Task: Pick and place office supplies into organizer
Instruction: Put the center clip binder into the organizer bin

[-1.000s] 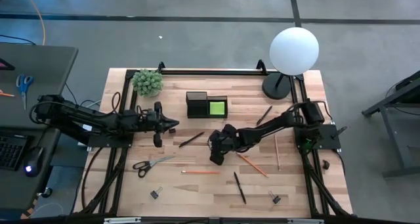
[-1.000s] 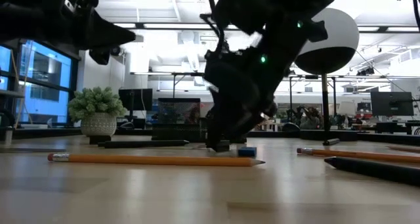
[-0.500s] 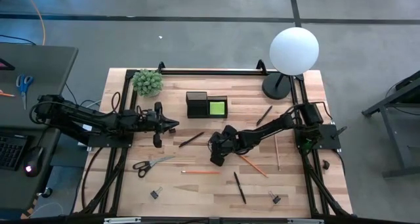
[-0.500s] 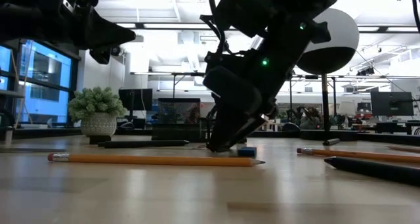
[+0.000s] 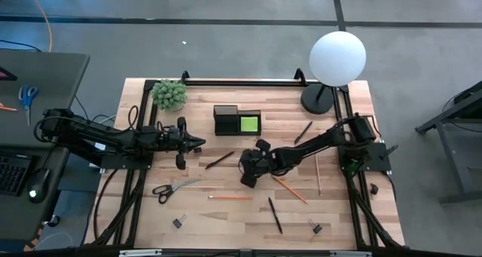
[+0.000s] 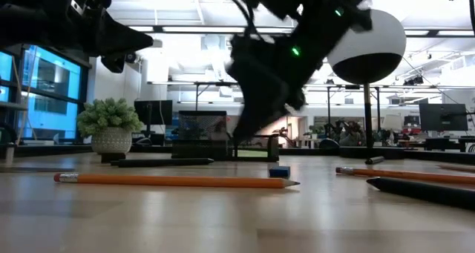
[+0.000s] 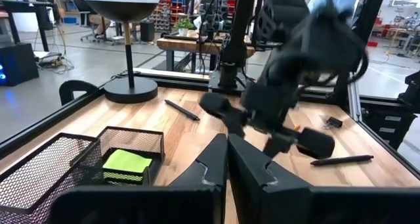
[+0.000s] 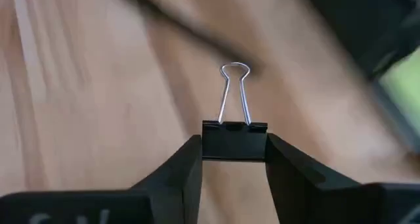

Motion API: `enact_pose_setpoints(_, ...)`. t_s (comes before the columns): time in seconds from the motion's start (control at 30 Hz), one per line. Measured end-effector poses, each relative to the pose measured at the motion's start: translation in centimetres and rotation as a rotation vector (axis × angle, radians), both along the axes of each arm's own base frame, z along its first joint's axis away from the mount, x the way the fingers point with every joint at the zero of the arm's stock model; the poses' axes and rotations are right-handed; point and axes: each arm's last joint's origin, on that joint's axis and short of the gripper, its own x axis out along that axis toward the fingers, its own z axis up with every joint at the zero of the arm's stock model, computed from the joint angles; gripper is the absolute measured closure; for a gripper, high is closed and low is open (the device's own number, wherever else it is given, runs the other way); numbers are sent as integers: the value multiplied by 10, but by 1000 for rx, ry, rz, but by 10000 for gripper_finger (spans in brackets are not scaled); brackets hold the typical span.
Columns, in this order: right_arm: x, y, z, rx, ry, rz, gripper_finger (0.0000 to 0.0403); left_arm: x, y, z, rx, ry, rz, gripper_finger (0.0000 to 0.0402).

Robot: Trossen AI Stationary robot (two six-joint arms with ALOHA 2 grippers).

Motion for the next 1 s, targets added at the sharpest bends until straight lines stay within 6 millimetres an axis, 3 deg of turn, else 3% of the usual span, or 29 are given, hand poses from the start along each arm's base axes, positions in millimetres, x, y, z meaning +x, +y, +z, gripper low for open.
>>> enact_pose_setpoints(0.13,18,-15,26,-122,-57,23,273,0,0,0,1,0,0,399)
enact_pose_setpoints(0.33,34,-58,53,-333,-40,49,249,0,0,0,4,-2,0,399)
enact_pose_setpoints(0.6,39,-102,58,-310,-68,62,278,0,0,0,9,4,0,399)
enact_pose_setpoints(1.0,40,-118,60,-254,-111,79,191,0,0,-1,22,12,-1,399)
